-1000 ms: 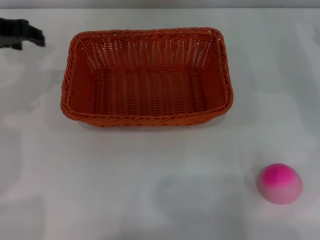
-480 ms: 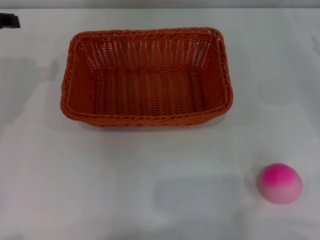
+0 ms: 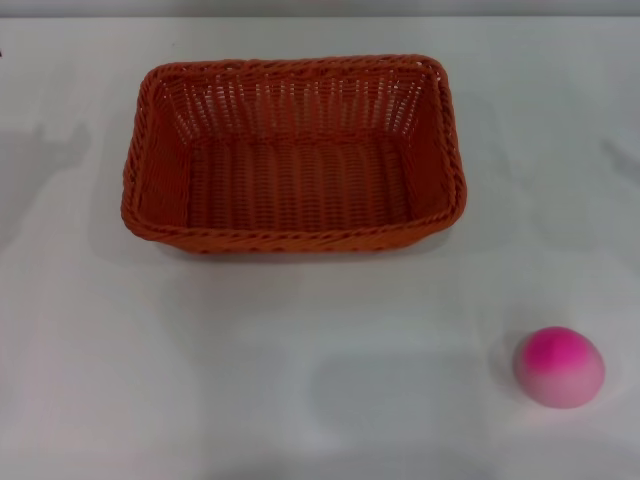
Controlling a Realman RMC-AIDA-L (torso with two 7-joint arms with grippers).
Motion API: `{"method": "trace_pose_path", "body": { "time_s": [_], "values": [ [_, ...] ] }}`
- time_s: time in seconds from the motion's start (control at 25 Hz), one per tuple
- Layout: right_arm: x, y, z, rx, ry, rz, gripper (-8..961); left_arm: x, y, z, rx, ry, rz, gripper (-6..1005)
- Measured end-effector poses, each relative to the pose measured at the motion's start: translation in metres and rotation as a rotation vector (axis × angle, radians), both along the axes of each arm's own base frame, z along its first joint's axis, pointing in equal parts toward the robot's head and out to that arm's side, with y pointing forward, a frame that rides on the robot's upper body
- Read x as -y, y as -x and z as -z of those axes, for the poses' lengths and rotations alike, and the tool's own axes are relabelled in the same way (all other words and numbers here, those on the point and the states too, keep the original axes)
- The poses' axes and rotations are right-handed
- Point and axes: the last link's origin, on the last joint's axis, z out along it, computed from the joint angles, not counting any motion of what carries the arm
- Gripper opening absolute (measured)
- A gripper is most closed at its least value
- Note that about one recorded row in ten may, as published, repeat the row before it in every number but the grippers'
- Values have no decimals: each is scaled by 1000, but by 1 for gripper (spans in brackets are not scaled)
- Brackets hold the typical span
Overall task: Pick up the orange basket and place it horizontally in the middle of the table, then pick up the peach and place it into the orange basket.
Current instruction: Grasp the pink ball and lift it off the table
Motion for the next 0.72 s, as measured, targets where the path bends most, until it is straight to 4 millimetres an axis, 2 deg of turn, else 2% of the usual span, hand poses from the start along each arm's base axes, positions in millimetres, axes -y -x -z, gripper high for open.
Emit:
{"method": "trace_pose_path", "body": {
  "time_s": [0.4, 0.72],
  "values": [
    [53, -4, 5, -100, 123, -32, 864, 2, 5, -6, 5, -8, 14, 528],
    [82, -13, 17, -103, 202, 2, 866, 5, 13, -11, 7, -21, -5, 528]
  ]
}}
